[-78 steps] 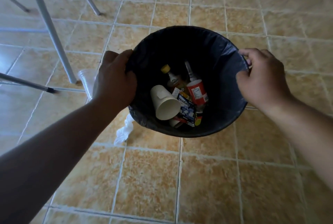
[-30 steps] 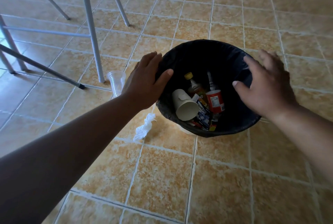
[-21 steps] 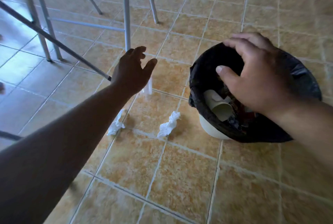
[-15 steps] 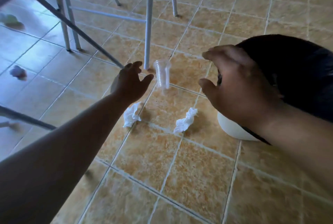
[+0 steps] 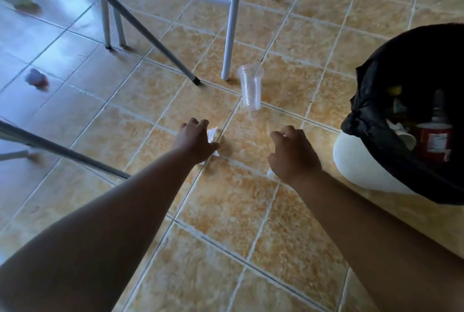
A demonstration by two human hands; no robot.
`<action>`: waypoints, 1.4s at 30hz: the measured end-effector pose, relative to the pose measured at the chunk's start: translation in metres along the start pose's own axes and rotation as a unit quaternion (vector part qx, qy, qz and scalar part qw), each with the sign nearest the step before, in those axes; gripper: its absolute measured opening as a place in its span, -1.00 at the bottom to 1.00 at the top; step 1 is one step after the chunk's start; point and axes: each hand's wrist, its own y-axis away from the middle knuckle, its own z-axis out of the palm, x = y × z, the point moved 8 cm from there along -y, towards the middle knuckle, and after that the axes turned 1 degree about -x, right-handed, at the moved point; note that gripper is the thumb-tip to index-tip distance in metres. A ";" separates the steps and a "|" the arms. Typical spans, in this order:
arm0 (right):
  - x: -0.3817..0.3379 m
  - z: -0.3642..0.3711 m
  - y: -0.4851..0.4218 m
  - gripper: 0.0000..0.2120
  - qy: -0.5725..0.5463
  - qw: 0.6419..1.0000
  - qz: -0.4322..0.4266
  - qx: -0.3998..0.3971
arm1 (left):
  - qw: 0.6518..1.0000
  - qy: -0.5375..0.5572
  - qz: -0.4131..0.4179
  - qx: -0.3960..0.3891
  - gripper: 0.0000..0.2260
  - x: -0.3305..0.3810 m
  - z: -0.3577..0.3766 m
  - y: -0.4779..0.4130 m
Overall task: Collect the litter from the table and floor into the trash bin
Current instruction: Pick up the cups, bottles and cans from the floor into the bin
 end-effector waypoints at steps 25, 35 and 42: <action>-0.005 -0.036 0.029 -0.84 -0.060 0.982 -0.122 0.133 | 0.989 0.064 0.092 0.095 -0.85 0.029 -0.018 0.009; 0.028 -0.209 0.065 -0.85 -0.179 0.919 -0.132 0.326 | 0.945 0.112 0.185 0.246 -0.82 0.119 -0.126 0.028; 0.093 -0.277 0.088 -0.84 -0.111 0.917 -0.120 0.363 | 0.906 0.173 0.240 0.304 -0.79 0.188 -0.194 0.064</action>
